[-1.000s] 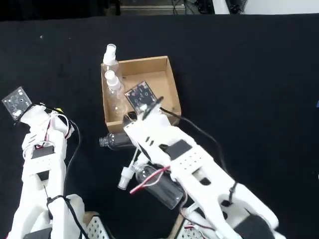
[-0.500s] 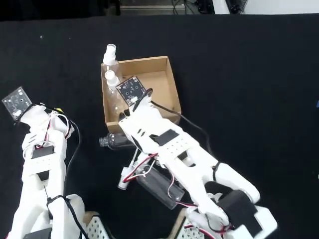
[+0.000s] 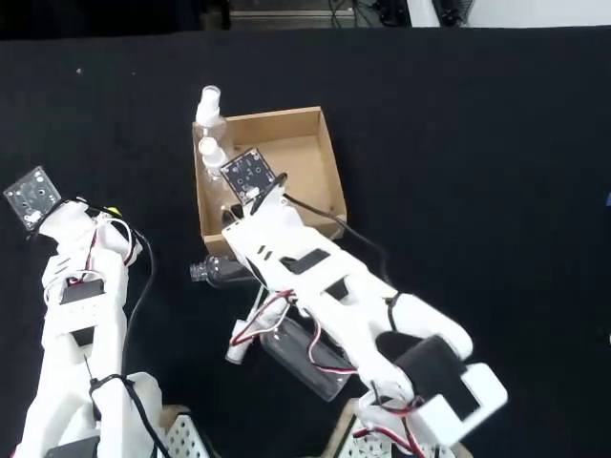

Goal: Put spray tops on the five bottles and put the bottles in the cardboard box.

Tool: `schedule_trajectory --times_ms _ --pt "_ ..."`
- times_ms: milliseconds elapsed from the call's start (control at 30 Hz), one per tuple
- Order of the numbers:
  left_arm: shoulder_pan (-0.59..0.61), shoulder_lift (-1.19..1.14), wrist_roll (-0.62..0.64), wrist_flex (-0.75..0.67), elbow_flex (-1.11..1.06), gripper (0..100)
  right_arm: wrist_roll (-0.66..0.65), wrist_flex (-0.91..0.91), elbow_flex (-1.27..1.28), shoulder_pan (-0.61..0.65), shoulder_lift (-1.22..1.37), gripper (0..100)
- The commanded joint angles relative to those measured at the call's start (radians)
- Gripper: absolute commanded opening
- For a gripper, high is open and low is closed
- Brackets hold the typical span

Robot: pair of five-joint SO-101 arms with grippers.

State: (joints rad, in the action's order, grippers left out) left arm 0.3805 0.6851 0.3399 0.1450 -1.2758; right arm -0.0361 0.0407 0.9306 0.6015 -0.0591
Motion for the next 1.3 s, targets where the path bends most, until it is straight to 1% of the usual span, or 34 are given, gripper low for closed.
schedule_trajectory --times_ms 0,100,367,1267 --pt "0.001 0.029 0.002 -0.023 0.013 3 -0.011 0.021 -0.070 -0.014 0.016 1.2" --pt "0.001 0.029 0.002 -0.023 0.013 3 -0.011 0.035 -0.073 -0.014 0.028 1.2" --pt "0.001 0.029 0.002 -0.023 0.013 3 -0.003 0.180 -0.027 -0.009 0.031 1.2" --pt "0.001 0.029 0.000 -0.017 0.013 3 -0.006 0.183 -0.062 -0.014 0.035 1.1"
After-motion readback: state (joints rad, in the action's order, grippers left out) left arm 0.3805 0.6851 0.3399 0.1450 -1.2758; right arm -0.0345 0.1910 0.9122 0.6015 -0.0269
